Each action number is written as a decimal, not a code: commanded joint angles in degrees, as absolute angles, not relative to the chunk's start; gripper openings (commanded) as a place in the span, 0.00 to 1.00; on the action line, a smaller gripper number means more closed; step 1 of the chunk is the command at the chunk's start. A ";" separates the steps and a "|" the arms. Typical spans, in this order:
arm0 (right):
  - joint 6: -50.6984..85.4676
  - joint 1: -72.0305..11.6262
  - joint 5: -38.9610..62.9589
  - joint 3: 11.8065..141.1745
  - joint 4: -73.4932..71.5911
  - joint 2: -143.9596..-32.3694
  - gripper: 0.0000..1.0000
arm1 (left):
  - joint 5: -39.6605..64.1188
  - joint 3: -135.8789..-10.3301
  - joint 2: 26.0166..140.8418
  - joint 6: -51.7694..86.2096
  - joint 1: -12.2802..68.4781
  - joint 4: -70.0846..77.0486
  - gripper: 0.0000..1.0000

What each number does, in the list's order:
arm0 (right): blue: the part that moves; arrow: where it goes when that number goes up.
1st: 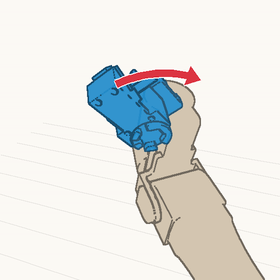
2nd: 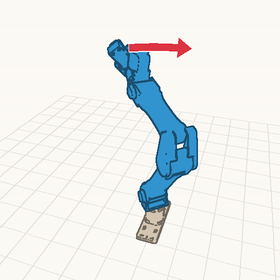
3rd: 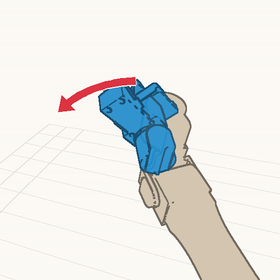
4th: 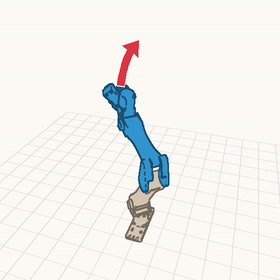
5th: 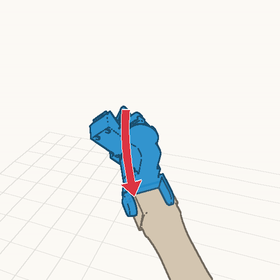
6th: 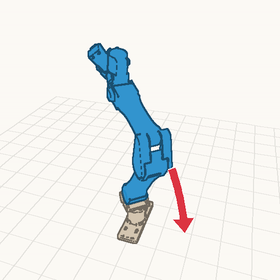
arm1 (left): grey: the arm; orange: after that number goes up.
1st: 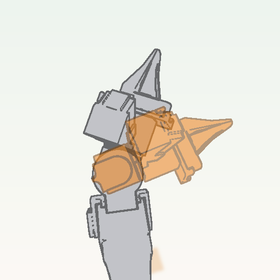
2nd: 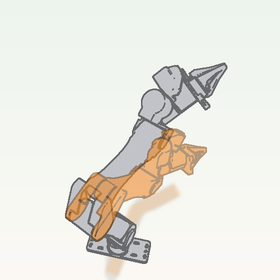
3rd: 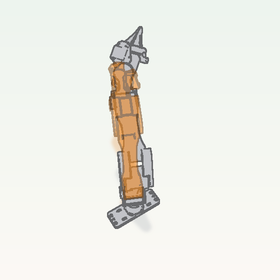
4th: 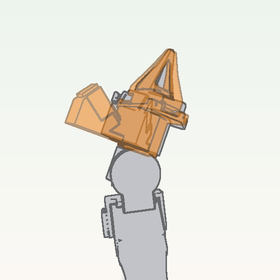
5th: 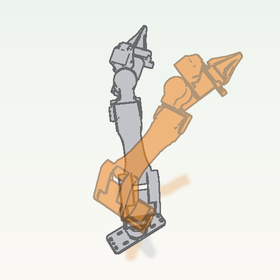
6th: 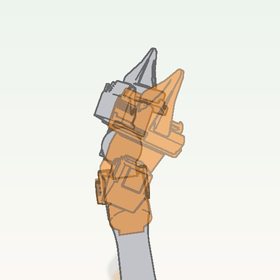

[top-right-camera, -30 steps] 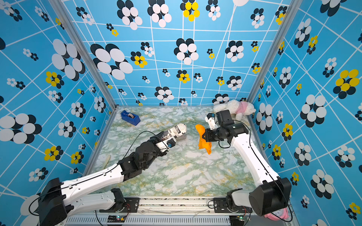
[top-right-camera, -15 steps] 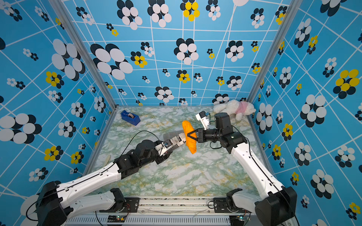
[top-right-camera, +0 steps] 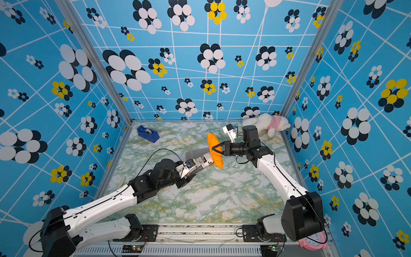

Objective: Wipe the eyeglass case
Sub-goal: Wipe the dirt from the eyeglass case.

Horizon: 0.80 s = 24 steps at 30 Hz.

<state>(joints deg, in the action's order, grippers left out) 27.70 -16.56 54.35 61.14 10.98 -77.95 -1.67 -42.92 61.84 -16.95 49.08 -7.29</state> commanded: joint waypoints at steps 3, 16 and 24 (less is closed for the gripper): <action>33.72 -17.18 60.31 54.07 6.39 -72.47 0.00 | 0.88 -44.53 61.76 -16.69 48.21 -2.99 0.12; 23.98 -15.53 60.03 63.13 19.01 -77.09 0.00 | 1.53 -45.89 63.29 -17.89 48.47 -2.64 0.11; 16.97 -15.29 60.64 74.83 25.28 -87.09 0.00 | -1.17 -45.62 61.99 -19.32 49.06 -4.93 0.11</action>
